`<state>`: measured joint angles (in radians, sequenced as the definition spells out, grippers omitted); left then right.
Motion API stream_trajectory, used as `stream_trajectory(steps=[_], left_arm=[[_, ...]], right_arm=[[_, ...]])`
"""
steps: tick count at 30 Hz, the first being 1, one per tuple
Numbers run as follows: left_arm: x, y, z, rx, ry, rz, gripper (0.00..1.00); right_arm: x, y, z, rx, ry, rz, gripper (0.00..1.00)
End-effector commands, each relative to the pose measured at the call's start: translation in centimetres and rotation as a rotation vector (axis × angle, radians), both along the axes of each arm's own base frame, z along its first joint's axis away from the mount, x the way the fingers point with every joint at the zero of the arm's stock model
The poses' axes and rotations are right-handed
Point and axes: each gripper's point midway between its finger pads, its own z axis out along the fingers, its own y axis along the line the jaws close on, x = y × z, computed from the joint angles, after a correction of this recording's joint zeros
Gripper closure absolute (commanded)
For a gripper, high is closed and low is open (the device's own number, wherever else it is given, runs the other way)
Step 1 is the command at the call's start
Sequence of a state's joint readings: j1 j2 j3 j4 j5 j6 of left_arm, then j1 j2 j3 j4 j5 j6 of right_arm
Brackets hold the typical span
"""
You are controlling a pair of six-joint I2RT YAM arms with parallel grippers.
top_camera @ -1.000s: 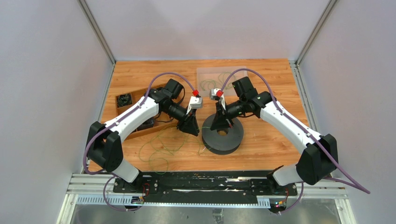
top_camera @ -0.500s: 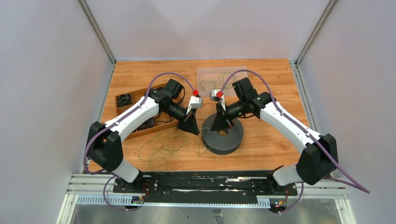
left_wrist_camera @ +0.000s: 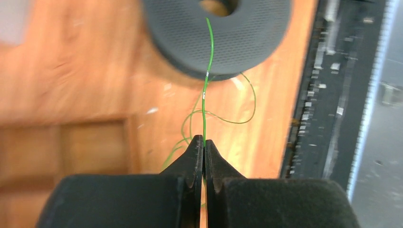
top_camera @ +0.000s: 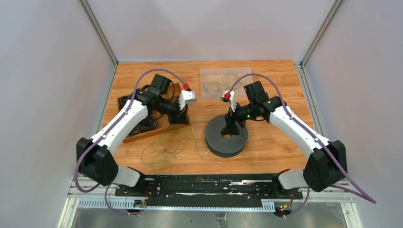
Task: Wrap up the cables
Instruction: Adjust the storage box at the center of the board.
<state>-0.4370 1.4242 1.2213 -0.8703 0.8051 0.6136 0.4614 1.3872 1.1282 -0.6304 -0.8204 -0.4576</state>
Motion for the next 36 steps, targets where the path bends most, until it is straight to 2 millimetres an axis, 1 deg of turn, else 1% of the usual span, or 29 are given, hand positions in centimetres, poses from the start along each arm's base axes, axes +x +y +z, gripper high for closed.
stream_trajectory(steps=[1, 3, 6, 8, 10, 12, 19, 22, 26, 30, 36], left_arm=[[5.0, 5.3, 2.1, 0.147, -0.178, 0.257, 1.00], [6.2, 7.1, 2.6, 0.183, -0.209, 0.332, 1.00], [7.2, 9.0, 3.3, 0.222, -0.247, 0.410, 1.00], [7.4, 9.4, 3.6, 0.225, -0.259, 0.432, 1.00], [7.3, 9.4, 3.8, 0.214, -0.266, 0.437, 1.00], [7.1, 9.2, 3.9, 0.201, -0.266, 0.432, 1.00], [6.5, 8.4, 4.2, 0.156, -0.249, 0.402, 1.00], [6.4, 8.1, 4.3, 0.143, -0.246, 0.392, 1.00], [6.0, 7.8, 4.3, 0.125, -0.238, 0.373, 1.00], [5.9, 7.7, 4.2, 0.121, -0.239, 0.369, 1.00], [5.2, 7.4, 3.9, 0.098, -0.238, 0.349, 1.00]], right_arm=[[-0.4, -2.4, -2.7, -0.115, -0.052, -0.022, 0.26], [-1.0, -2.6, -3.9, -0.156, -0.053, -0.008, 0.25], [-2.0, -2.4, -5.4, -0.206, -0.066, 0.031, 0.24], [-2.3, -2.2, -6.2, -0.253, -0.102, 0.055, 0.24], [-2.6, -2.0, -7.1, -0.320, -0.138, 0.082, 0.23], [-2.9, -1.6, -7.5, -0.360, -0.149, 0.106, 0.22], [-3.6, -1.2, -8.5, -0.471, -0.172, 0.160, 0.19], [-3.6, -1.2, -9.0, -0.516, -0.170, 0.155, 0.19], [-3.6, -1.0, -9.4, -0.550, -0.174, 0.169, 0.19], [-4.2, -0.8, -9.8, -0.566, -0.170, 0.203, 0.18], [-5.0, -0.2, -9.2, -0.554, -0.117, 0.240, 0.18]])
